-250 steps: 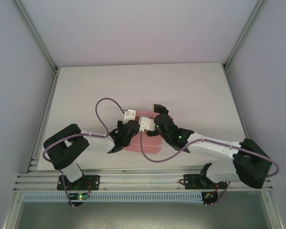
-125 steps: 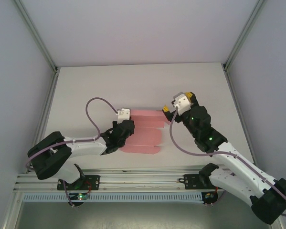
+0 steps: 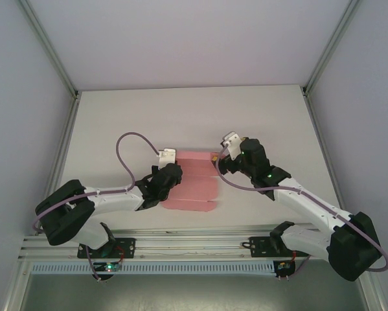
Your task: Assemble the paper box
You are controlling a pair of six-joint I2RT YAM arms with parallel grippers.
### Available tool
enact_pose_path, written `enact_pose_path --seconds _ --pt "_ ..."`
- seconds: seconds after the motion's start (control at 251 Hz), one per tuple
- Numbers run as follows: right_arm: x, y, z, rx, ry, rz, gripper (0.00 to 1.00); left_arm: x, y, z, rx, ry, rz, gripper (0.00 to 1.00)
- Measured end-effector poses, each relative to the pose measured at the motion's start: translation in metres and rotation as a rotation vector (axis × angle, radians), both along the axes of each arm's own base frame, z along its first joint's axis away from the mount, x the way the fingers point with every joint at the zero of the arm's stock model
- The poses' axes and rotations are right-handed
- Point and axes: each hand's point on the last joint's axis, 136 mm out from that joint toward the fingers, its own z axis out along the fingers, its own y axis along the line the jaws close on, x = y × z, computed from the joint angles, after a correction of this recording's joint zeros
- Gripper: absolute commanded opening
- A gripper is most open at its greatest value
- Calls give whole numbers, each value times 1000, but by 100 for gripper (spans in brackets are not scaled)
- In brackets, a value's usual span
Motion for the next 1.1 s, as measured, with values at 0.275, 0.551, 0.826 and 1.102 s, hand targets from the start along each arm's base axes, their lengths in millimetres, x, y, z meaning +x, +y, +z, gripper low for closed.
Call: enact_pose_path --seconds 0.275,0.551,0.826,1.102 --pt "-6 15 3 93 25 57 98 -2 2 17 -53 -27 8 0" --pt "-2 28 15 268 -18 42 98 -2 -1 17 -89 -20 10 0" --pt "-1 32 11 429 -51 -177 98 -1 -1 15 -147 -7 46 0" --pt "-7 14 38 540 -100 -280 98 -5 3 7 -192 7 72 0"
